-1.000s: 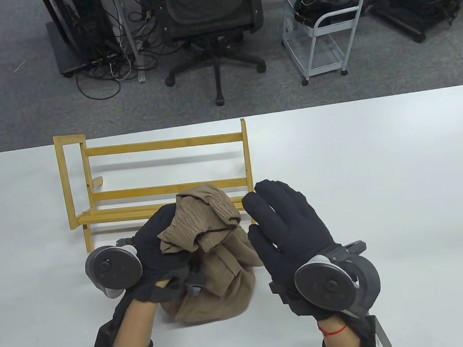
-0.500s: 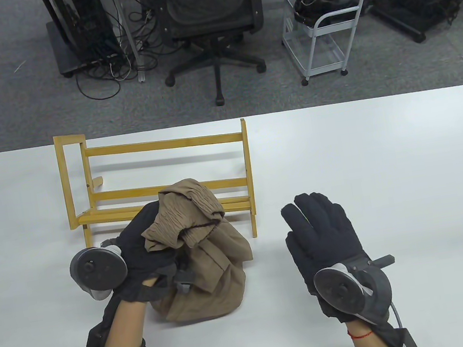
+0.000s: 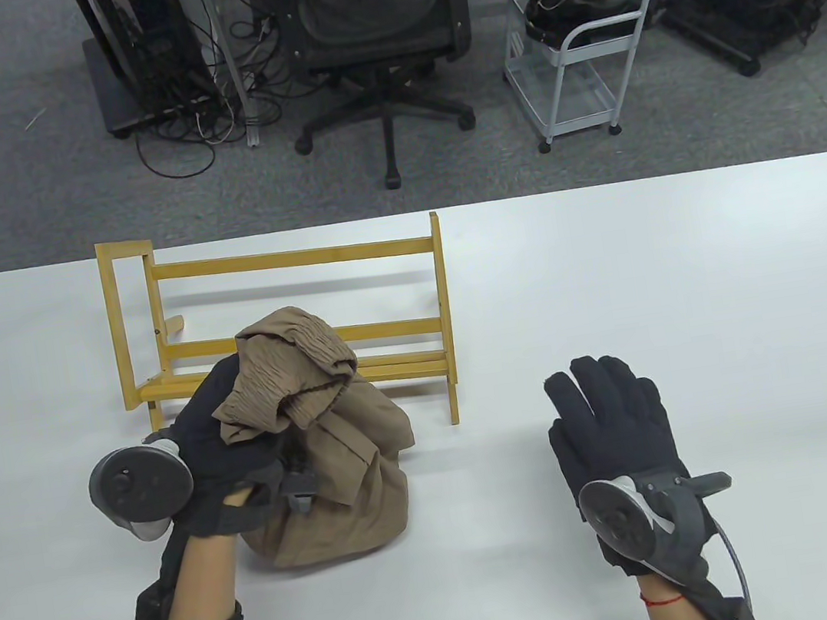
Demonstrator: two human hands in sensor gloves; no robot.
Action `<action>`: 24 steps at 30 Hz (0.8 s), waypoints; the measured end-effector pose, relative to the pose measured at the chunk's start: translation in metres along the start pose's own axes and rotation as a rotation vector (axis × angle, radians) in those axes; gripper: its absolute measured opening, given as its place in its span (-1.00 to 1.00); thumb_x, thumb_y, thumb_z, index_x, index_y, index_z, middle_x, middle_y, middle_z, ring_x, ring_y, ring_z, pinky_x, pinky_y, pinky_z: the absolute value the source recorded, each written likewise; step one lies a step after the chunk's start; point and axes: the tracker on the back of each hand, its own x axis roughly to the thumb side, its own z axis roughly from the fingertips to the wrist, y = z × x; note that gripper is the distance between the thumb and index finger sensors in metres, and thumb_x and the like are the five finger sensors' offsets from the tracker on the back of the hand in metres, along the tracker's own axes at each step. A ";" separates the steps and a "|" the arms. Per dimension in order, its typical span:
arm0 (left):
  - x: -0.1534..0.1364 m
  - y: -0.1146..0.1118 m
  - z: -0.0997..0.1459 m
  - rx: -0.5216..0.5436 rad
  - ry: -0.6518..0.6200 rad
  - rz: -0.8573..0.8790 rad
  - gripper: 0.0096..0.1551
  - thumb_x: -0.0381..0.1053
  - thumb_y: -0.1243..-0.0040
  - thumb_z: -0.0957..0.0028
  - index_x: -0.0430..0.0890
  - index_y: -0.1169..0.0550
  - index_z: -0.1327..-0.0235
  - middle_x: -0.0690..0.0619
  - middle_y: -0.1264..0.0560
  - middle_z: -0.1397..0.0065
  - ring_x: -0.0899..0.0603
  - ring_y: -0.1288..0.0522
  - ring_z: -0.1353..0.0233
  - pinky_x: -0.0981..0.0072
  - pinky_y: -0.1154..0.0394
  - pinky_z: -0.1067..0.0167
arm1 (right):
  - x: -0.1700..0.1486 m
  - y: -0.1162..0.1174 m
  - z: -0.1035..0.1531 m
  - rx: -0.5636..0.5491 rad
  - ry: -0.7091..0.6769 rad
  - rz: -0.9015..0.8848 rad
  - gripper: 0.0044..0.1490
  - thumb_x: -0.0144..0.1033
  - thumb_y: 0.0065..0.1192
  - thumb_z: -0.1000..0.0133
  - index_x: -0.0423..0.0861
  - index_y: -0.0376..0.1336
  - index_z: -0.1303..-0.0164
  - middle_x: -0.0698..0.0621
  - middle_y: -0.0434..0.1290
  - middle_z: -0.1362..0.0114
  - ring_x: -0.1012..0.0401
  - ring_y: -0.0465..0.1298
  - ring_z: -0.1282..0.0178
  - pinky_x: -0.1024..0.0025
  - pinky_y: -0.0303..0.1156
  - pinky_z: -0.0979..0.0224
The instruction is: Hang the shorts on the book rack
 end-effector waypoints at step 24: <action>-0.018 -0.003 -0.006 0.002 0.086 -0.016 -0.38 0.23 -0.48 0.08 0.10 -0.55 -0.23 0.09 -0.67 -0.21 -0.17 -0.69 -0.18 -0.12 -0.54 -0.12 | -0.019 0.026 0.006 0.002 0.041 0.302 -0.32 0.14 0.29 0.00 0.28 0.25 -0.37 0.13 0.30 -0.65 0.03 0.34 -0.66 -0.04 0.29 -0.63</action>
